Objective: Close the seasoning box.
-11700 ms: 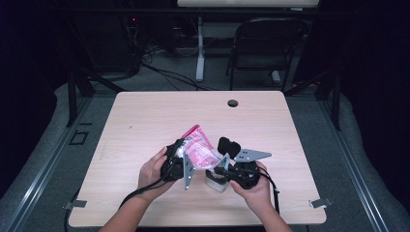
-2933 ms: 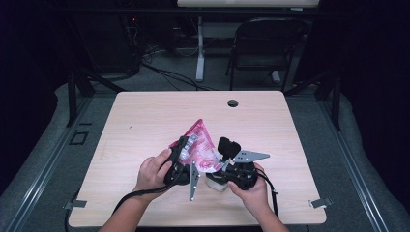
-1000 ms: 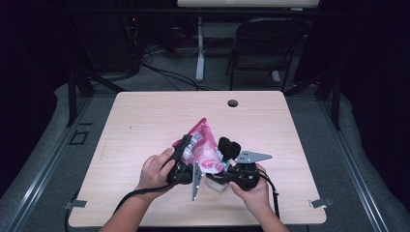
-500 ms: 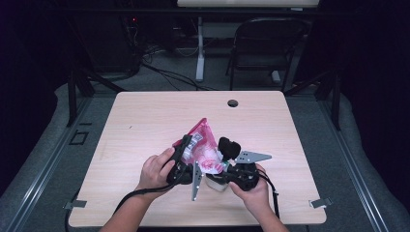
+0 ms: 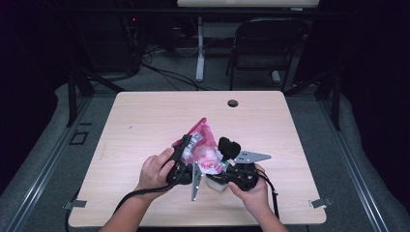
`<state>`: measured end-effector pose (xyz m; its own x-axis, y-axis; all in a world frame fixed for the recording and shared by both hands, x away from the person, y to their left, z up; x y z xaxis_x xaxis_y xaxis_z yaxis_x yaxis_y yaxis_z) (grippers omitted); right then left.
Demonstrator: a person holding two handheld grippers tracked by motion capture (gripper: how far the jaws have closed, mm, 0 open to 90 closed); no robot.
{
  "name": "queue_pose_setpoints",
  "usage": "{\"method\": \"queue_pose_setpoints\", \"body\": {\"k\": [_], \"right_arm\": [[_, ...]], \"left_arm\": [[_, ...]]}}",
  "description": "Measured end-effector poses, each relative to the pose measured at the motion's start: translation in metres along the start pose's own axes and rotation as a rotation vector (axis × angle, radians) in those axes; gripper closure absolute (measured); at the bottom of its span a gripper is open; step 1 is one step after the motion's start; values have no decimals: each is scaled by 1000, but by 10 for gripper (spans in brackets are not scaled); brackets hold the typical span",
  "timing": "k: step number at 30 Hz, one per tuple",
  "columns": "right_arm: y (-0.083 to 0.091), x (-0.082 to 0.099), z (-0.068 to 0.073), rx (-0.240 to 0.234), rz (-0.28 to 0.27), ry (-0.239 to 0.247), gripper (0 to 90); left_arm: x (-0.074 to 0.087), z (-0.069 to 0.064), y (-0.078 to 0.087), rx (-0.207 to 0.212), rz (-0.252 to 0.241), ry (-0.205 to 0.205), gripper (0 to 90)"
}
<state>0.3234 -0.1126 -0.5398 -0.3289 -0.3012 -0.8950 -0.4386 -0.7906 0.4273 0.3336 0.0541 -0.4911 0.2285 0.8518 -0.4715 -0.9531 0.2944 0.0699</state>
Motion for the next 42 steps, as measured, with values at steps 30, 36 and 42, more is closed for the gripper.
{"method": "queue_pose_setpoints", "body": {"k": [30,36,42], "right_arm": [[-6,-3,1,-8,0,2,899],[-6,-3,1,-10,1,0,899],[-6,-3,1,-6,-3,1,899]], "left_arm": [[2,4,2,-12,9,3,681],[1,4,2,-12,6,8,681],[1,4,2,-12,4,8,681]]}}
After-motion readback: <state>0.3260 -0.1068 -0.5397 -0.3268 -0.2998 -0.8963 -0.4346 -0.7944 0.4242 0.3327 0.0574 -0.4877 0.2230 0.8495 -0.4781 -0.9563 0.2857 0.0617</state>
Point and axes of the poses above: each handheld gripper's, and its own axes: y roughly backward along the jaws, x roughly out of its underside, z roughly to its left, the point moved 5 cm from there along -y, roughly forward along the jaws, and after that the axes turned 11 degrees about y, right-handed, at the moved point
